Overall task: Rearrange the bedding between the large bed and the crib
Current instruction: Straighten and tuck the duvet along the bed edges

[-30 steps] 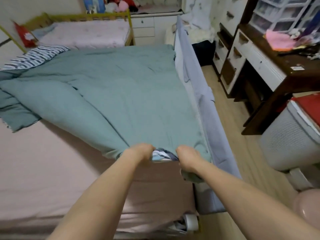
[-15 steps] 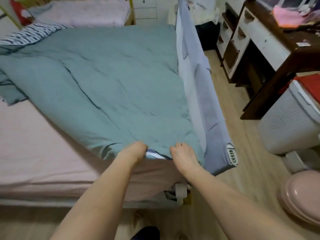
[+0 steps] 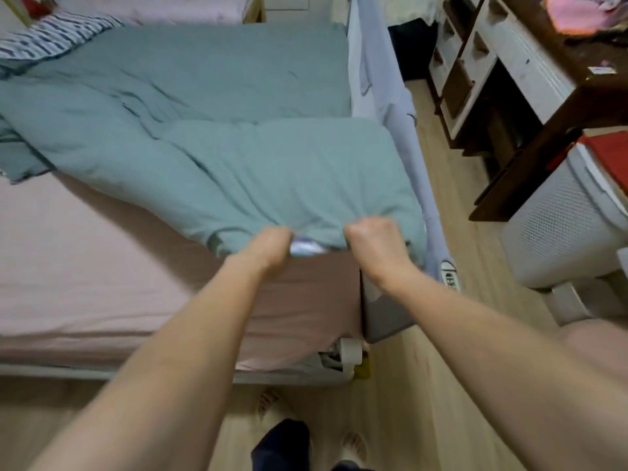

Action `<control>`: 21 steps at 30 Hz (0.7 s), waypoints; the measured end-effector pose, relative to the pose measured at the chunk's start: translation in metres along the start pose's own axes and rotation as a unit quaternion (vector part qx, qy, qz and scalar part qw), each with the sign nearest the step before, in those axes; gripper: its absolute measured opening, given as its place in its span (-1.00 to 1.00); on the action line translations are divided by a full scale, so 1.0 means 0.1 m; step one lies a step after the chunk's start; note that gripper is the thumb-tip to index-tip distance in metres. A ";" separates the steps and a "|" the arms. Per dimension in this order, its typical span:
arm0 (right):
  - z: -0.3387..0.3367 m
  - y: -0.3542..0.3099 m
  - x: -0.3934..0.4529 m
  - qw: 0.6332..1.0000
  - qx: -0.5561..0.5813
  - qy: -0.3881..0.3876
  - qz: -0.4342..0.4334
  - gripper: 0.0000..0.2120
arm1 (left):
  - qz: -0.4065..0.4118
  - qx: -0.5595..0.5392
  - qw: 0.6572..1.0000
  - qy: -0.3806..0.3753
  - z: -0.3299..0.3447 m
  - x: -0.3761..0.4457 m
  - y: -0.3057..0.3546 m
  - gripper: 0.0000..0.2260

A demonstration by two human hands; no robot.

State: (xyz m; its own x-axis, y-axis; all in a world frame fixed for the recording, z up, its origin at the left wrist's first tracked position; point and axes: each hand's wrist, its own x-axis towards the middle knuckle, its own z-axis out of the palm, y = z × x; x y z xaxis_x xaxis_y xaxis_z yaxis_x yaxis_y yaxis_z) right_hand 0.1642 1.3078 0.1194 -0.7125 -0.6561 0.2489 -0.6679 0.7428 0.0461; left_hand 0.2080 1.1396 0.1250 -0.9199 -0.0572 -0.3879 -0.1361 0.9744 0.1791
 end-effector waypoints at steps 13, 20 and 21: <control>1.81 -0.40 -0.78 0.972 0.008 -0.234 0.002 -0.91 | -0.019 0.051 0.974 -0.221 1.84 0.44 -0.25 -0.70; 2.60 -0.54 -1.06 0.925 0.021 -0.378 0.021 -0.72 | -0.012 0.035 0.969 -0.244 2.68 0.72 -0.54 -0.62; 2.66 -0.55 -1.08 0.919 0.029 -0.392 0.018 -0.71 | -0.009 0.039 0.966 -0.255 2.78 0.72 -0.57 -0.56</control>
State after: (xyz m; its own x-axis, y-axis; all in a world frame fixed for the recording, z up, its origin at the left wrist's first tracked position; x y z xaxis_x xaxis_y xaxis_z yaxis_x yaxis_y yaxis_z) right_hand 0.2211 1.3021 -0.1674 -0.6555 -0.5420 -0.5258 -0.6342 0.7731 -0.0062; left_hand 0.2514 1.1403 -0.1644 -0.6147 0.0202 -0.7885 -0.1047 0.9887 0.1070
